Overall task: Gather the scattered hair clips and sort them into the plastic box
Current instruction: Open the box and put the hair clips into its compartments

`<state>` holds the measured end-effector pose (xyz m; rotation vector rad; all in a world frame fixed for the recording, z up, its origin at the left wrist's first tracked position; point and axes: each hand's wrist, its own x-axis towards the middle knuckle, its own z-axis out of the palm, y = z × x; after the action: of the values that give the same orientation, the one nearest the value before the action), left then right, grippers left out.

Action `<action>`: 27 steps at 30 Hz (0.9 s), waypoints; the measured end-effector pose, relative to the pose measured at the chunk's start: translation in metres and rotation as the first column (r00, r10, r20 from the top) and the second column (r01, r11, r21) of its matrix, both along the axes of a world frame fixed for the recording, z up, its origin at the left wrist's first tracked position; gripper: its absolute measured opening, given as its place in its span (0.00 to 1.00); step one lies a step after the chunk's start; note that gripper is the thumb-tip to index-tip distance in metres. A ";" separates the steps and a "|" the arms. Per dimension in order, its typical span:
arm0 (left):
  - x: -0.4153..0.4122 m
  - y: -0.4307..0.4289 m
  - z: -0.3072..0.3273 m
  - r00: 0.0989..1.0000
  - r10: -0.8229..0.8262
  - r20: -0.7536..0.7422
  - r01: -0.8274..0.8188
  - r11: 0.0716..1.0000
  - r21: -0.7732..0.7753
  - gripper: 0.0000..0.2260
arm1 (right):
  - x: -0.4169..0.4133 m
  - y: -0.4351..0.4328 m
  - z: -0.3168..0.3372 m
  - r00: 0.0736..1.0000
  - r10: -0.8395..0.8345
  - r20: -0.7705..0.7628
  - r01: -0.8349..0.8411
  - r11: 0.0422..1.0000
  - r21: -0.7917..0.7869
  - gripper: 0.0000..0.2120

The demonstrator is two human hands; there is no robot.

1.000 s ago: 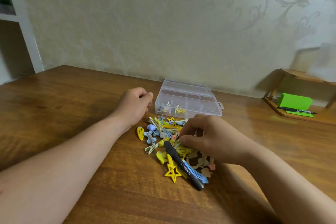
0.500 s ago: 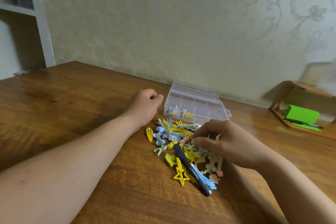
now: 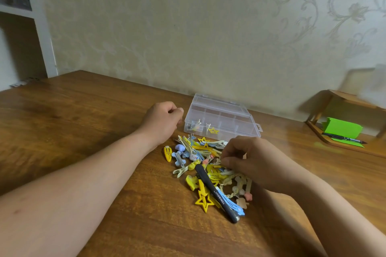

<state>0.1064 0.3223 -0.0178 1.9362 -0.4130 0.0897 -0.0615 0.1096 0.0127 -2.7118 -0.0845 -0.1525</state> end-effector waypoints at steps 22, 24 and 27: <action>0.002 -0.001 0.000 1.000 -0.002 0.007 0.002 1.000 0.012 0.14 | 0.038 -0.001 0.032 0.932 -0.252 0.259 0.211 0.962 0.175 0.07; 0.002 -0.001 0.000 1.000 -0.001 0.004 0.001 1.000 0.010 0.14 | 0.057 -0.004 0.038 0.928 -0.301 0.220 0.277 0.952 0.132 0.10; 0.001 0.000 0.000 1.000 0.000 0.011 0.000 1.000 0.005 0.14 | 0.081 -0.005 0.037 0.932 -0.340 0.128 0.340 0.940 0.023 0.11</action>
<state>0.1078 0.3222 -0.0177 1.9414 -0.4215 0.0995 0.0199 0.1045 0.0497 -2.6913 0.3501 -0.4314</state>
